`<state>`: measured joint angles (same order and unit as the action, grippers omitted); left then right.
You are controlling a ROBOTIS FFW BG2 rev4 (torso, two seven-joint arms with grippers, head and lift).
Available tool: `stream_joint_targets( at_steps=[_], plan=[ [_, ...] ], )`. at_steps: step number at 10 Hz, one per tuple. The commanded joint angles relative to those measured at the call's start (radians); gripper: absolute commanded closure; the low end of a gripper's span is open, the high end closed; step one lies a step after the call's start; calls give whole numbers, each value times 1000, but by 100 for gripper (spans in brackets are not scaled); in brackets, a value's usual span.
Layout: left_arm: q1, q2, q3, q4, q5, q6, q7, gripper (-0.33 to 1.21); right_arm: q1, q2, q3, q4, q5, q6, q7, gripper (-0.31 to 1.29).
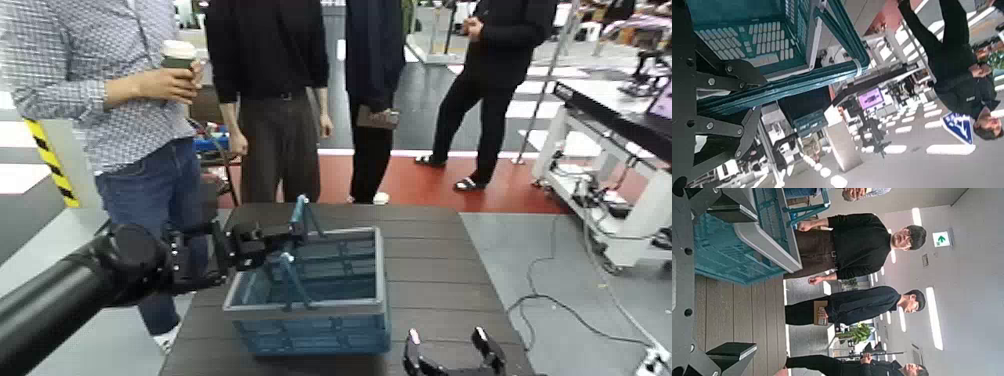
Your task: Grasp the handle of the crate.
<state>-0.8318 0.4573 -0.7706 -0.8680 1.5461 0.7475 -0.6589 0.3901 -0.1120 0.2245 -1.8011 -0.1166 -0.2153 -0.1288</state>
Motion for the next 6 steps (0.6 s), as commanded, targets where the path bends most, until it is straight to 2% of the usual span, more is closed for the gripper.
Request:
stream_joint_targets(
  at_steps=[1,3,6],
  plan=[
    [80,4,76,-115,-9,-10,12,119,10,5,-11,-7,5,1,0,15],
    [157,8,149,-203,-57,-11,50,119,13,8,-14,-9,8,-2,0,15],
    [283,9,278,-388,-136,26,166,119,13,11,-14,-10,11,-6,-2,15]
  ],
)
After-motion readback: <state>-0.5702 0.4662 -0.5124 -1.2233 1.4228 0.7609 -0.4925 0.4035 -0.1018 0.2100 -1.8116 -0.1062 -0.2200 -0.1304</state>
